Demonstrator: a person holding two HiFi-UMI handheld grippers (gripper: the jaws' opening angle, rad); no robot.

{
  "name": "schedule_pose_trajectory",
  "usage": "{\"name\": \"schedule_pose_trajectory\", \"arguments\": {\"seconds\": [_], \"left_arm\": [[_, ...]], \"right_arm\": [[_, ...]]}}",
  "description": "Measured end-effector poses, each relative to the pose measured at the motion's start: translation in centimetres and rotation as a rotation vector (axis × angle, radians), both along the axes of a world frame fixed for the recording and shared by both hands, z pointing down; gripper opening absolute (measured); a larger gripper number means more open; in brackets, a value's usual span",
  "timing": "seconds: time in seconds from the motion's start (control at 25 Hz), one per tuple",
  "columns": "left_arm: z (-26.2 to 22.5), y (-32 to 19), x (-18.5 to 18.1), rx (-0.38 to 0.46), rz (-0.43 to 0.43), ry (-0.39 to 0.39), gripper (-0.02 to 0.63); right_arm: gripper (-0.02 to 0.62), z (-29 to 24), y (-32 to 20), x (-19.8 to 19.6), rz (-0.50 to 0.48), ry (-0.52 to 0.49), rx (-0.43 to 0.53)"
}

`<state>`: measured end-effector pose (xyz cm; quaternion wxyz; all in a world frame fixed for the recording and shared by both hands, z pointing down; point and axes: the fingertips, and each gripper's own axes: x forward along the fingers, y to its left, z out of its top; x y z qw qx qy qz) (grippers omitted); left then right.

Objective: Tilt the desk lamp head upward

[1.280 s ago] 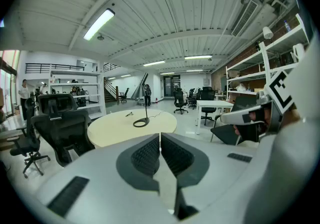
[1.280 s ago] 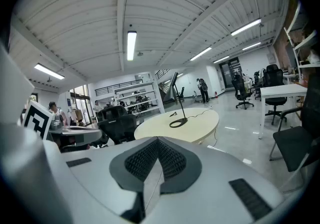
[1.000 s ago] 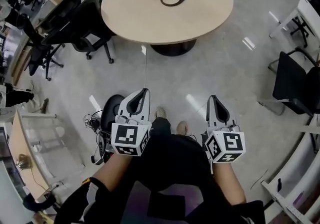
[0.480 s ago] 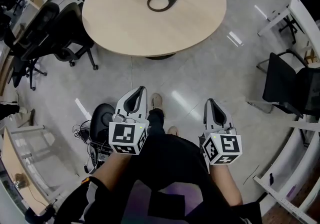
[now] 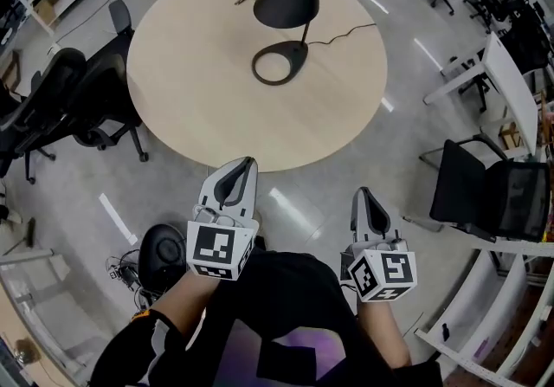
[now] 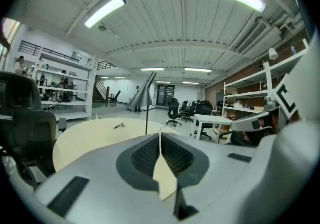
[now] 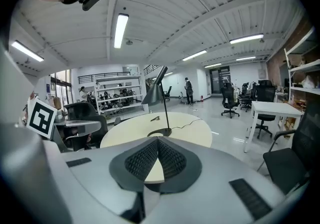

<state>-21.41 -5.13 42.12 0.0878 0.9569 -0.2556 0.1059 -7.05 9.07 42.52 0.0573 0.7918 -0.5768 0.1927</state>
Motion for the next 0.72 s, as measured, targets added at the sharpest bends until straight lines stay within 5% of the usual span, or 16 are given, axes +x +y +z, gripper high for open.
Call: {"name": "schedule_pose_trajectory", "arguments": {"seconds": [0.28,0.72], "left_arm": [[-1.9,-5.5,0.6,-0.012,0.0,0.059,0.057],[-1.0,-10.9,6.3,-0.023,-0.087,0.02,0.057]], "right_arm": [[0.015,-2.2,-6.2,0.6,-0.001,0.029,0.049],[0.015,-1.0,-15.5,8.1,-0.12,-0.001,0.077]]}}
